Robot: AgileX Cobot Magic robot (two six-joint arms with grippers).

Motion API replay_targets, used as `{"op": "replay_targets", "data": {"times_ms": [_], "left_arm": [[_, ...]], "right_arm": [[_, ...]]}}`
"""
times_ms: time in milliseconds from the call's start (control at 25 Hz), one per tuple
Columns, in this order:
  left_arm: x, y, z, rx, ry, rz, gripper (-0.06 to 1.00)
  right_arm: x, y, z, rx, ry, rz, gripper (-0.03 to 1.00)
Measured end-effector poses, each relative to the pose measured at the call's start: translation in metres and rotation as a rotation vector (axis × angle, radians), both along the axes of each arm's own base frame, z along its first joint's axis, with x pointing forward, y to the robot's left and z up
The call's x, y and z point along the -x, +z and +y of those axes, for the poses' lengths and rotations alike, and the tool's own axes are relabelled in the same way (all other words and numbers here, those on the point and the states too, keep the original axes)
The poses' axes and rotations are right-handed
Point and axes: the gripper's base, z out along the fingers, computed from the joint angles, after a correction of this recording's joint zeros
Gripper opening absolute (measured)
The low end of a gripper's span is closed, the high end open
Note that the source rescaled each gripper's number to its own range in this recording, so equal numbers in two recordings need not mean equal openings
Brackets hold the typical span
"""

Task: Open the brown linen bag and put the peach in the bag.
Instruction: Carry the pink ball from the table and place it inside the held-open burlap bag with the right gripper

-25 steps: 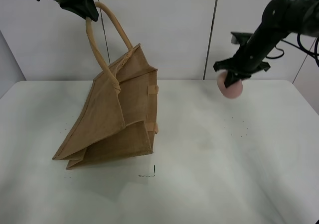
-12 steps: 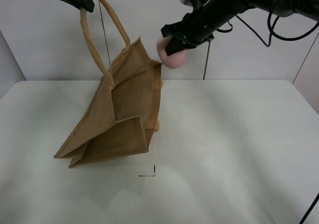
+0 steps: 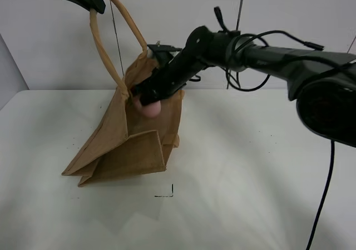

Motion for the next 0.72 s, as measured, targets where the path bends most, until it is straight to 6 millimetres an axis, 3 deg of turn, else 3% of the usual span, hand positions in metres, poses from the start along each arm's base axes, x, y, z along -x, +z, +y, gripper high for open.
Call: {"op": "replay_targets", "data": {"times_ms": [200, 240, 320, 400, 480, 600, 720], "left_arm": [[0.0, 0.0, 0.0, 0.0, 0.0, 0.0, 0.0], [0.0, 0.0, 0.0, 0.0, 0.0, 0.0, 0.0], [0.0, 0.0, 0.0, 0.0, 0.0, 0.0, 0.0], [0.0, 0.0, 0.0, 0.0, 0.0, -0.001, 0.0], [0.0, 0.0, 0.0, 0.0, 0.0, -0.001, 0.0], [0.001, 0.001, 0.0, 0.001, 0.0, -0.002, 0.0], [0.001, 0.001, 0.0, 0.001, 0.0, -0.002, 0.0]], "right_arm": [[0.007, -0.025, 0.024, 0.025, 0.083, -0.082, 0.01], [0.009, -0.027, 0.027, 0.029, 0.102, -0.09, 0.05], [0.012, -0.028, 0.03, 0.035, 0.124, -0.103, 0.25], [0.012, -0.028, 0.031, 0.04, 0.13, -0.117, 0.63], [0.011, -0.028, 0.031, 0.049, 0.133, -0.129, 0.86], [0.012, -0.026, 0.029, 0.076, 0.144, -0.142, 0.97], [0.014, -0.01, 0.022, 0.119, 0.141, -0.138, 0.99]]}}
